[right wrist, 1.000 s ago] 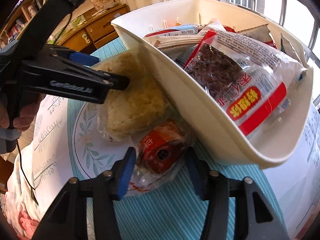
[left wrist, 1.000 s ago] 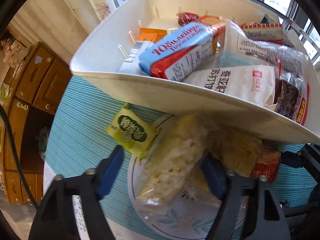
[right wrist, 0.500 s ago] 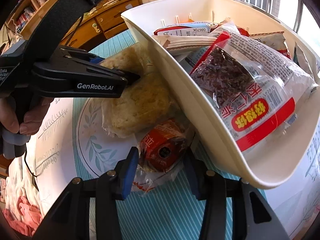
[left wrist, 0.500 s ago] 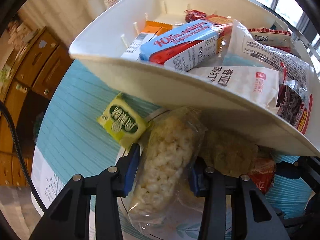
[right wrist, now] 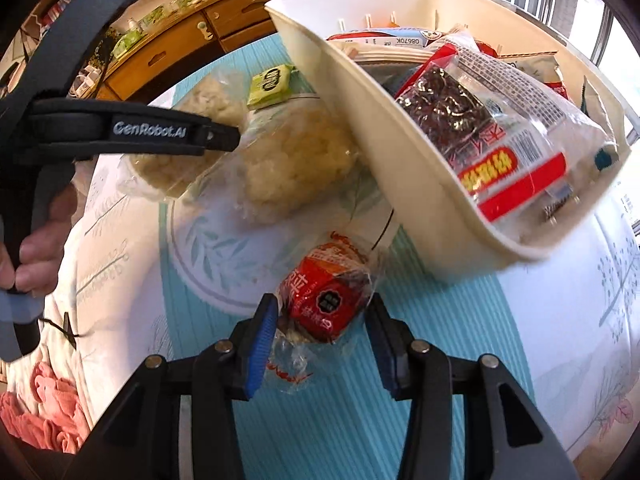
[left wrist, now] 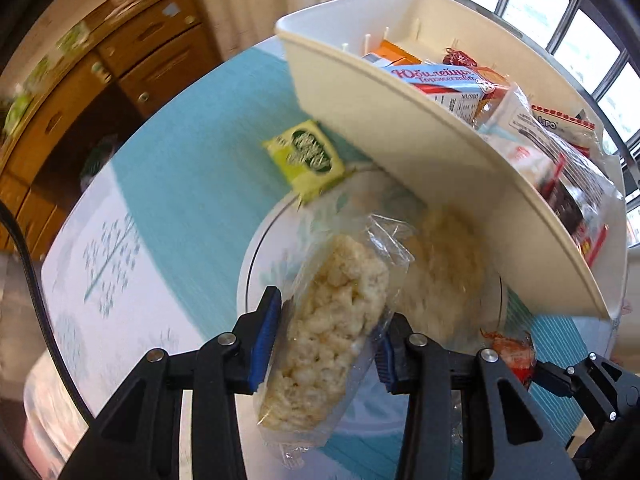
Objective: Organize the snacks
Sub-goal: 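Lift both held snacks and carry them over the white tray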
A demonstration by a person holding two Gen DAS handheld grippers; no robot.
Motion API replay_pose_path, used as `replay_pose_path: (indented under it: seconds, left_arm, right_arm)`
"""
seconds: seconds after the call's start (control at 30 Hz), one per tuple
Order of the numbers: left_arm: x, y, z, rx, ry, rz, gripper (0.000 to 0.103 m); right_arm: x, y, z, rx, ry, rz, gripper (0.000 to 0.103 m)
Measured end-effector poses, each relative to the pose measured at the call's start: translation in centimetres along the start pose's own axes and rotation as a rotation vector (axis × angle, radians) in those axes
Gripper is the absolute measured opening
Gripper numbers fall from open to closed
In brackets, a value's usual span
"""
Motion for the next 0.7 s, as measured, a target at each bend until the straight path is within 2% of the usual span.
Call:
replay_pose_path:
  seconds: [0.2, 0.3, 0.37, 0.57, 0.7]
  left_arm:
    - [2.7, -4.8, 1.0, 0.116, -0.019, -0.018, 0.041]
    - [4.6, -7.7, 1.5, 0.165, -0.063, -0.039, 0.041]
    - [5.4, -9.0, 1.7, 0.185, -0.077, -0.047, 0.041]
    - [8.9, -13.1, 1.6, 0.252, -0.126, -0.061, 0.041]
    - [11.4, -15.0, 1.6, 0.298, -0.155, -0.081, 0.041]
  right_arm:
    - [0.8, -1.4, -0.1, -0.004, 0.006, 0.008, 0.045]
    - [1.3, -2.5, 0.3, -0.011, 0.010, 0.011, 0.044]
    - [2.1, -3.1, 0.9, -0.010, 0.011, 0.007, 0.033]
    - [3.8, -3.8, 1.6, -0.032, 0.033, 0.032, 0.033]
    - [6.0, -4.1, 1.9, -0.041, 0.032, 0.015, 0.033]
Point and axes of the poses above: each gripper's, at about its wrist camera, not at the fingertips, and x roughly against the way its jaws point, z to its left, y to its top, the point moved 1 cm from there along -x, roughly the way its jaws point, and after that the axes turned 6 degrees about z, right-handed, at the moved point
